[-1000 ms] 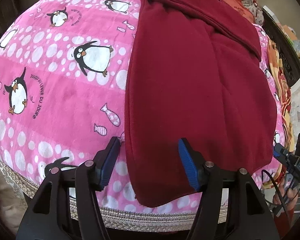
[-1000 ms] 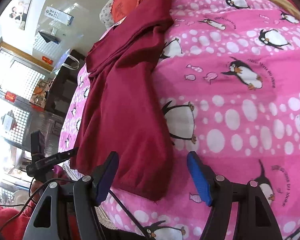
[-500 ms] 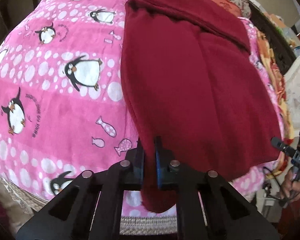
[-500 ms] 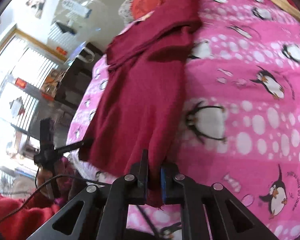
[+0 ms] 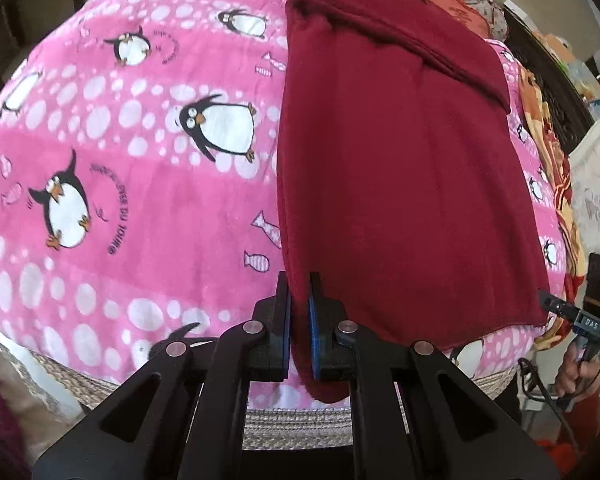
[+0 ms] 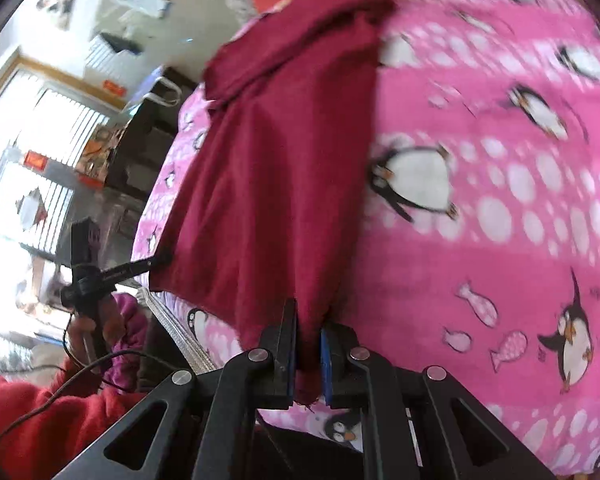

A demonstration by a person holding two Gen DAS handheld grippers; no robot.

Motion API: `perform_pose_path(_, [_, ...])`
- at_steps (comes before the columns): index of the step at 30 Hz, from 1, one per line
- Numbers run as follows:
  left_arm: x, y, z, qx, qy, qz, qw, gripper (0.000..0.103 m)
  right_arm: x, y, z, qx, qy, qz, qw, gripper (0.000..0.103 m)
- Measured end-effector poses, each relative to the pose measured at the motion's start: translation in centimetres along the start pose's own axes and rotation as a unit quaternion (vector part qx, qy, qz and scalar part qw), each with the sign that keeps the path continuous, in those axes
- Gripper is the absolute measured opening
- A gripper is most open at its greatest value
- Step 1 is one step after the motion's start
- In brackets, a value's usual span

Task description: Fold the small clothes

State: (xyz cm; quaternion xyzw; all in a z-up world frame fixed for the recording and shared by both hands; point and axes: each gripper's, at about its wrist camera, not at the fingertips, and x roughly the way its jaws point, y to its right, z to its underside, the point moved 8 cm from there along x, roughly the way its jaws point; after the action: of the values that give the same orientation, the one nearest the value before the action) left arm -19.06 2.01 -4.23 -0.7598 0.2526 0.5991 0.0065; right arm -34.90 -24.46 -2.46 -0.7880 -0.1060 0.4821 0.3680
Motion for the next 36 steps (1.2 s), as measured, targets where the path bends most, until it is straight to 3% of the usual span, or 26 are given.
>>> perform_pose_path(1, [0.0, -0.1, 0.0, -0.005, 0.0, 0.002, 1.0, 0.007, -0.1, 0.3, -0.1, 0.014, 0.001, -0.011, 1.0, 0.012])
perform_pose_path(3, [0.1, -0.3, 0.1, -0.021, -0.006, 0.005, 0.9998, 0.013, -0.1, 0.4, -0.2, 0.027, 0.002, -0.023, 0.999, 0.033])
perform_pose_path(5, [0.3, -0.4, 0.1, -0.031, -0.008, 0.005, 0.9995, 0.017, -0.1, -0.3, -0.3, 0.017, 0.009, -0.041, 0.999, 0.048])
perform_pose_path(6, [0.3, -0.3, 0.2, -0.032, -0.007, 0.004, 0.9995, 0.019, -0.2, -0.3, -0.2, 0.013, 0.01, -0.043, 0.999, 0.051])
perform_pose_path(13, [1.2, 1.8, -0.8, -0.014, 0.006, -0.008, 0.9999, 0.049, 1.1, -1.4, -0.7, -0.017, -0.001, -0.038, 0.999, 0.051])
perform_pose_path(20, [1.9, 2.4, -1.2, 0.019, 0.006, -0.038, 0.9991, 0.052, 0.8, -1.4, -0.6, -0.022, -0.013, -0.038, 0.999, 0.05])
perform_pose_path(25, [2.0, 2.5, -1.3, 0.019, 0.007, -0.037, 0.9991, 0.052, 0.8, -1.2, -0.6, -0.014, -0.014, -0.041, 0.999, 0.045])
perform_pose_path(30, [1.9, 2.6, -1.1, 0.038, 0.005, -0.046, 0.9982, 0.052, 0.8, -1.3, -0.7, -0.023, -0.011, -0.037, 0.999, 0.035])
perform_pose_path(31, [1.8, 2.5, -1.0, 0.038, 0.006, -0.046, 0.9982, 0.045, 0.8, -1.4, -0.7, -0.023, -0.012, -0.039, 0.999, 0.034])
perform_pose_path(32, [1.7, 2.4, -1.1, 0.035, 0.007, -0.045, 0.9984, 0.029, 0.8, -1.5, -0.8, -0.021, -0.011, -0.042, 0.999, 0.032])
perform_pose_path(34, [1.5, 2.3, -1.1, 0.025, 0.0, -0.022, 0.9994, 0.013, 0.7, -2.1, -1.0, -0.02, -0.009, -0.056, 0.998, 0.029])
perform_pose_path(36, [1.1, 1.9, -1.5, 0.004, -0.003, 0.004, 1.0, 0.008, 0.3, -2.8, -1.5, -0.024, -0.003, -0.072, 0.997, 0.029])
